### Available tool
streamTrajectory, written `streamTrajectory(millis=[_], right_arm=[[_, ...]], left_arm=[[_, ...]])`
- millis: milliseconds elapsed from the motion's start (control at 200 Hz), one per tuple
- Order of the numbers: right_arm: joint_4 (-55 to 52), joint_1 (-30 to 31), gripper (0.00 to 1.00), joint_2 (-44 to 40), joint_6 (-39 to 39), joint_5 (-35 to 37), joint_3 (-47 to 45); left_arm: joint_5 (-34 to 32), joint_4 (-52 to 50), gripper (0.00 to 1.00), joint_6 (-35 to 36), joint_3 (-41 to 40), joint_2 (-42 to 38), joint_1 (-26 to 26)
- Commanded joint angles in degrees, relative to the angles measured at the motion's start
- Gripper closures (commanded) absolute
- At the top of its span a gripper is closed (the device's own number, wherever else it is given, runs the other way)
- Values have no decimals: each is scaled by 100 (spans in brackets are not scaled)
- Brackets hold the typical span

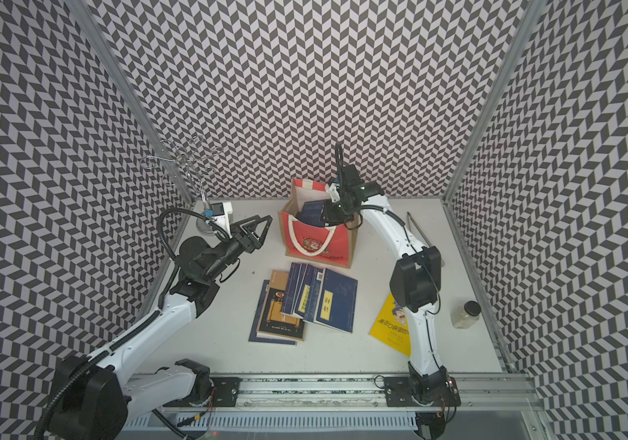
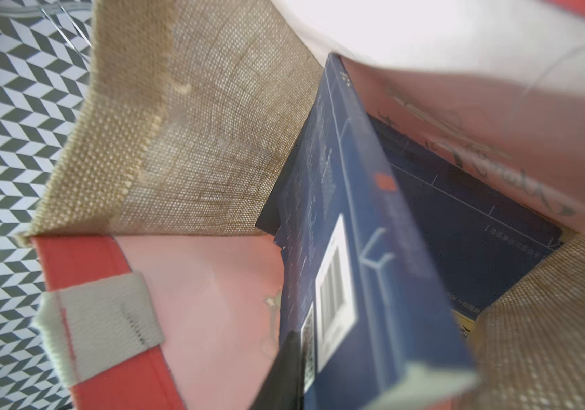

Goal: Put the books into the canvas bag
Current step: Place the book in the canvas bag.

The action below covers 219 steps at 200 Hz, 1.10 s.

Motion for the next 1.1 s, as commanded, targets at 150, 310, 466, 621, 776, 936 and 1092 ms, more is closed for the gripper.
streamTrajectory(millis=[150,310,466,621,776,936,1092], right_arm=[[6,15,43,109,159,611,213],[278,7,32,-241,200,1184,247],[571,26,16,-683,51,1740,259],[1071,113,1,-1450,-190,2014,-364],[1888,133,1,-2533,-165,1904,-1800],[2946,131,1,-4043,16,1883,-4031],[3634,119,1,-5320,421,1698,-6008]], left_arm=[[-49,-44,13,53,70,-115,42],[-67,-61,13,61,63,-156,39],[-190,-267,4,143,41,-285,38],[-254,-563,1,261,-140,-459,33],[-157,-790,1,352,-480,-641,3],[-370,-1139,1,635,-735,-772,-482],[-759,-1321,1,752,-965,-772,-1244]])
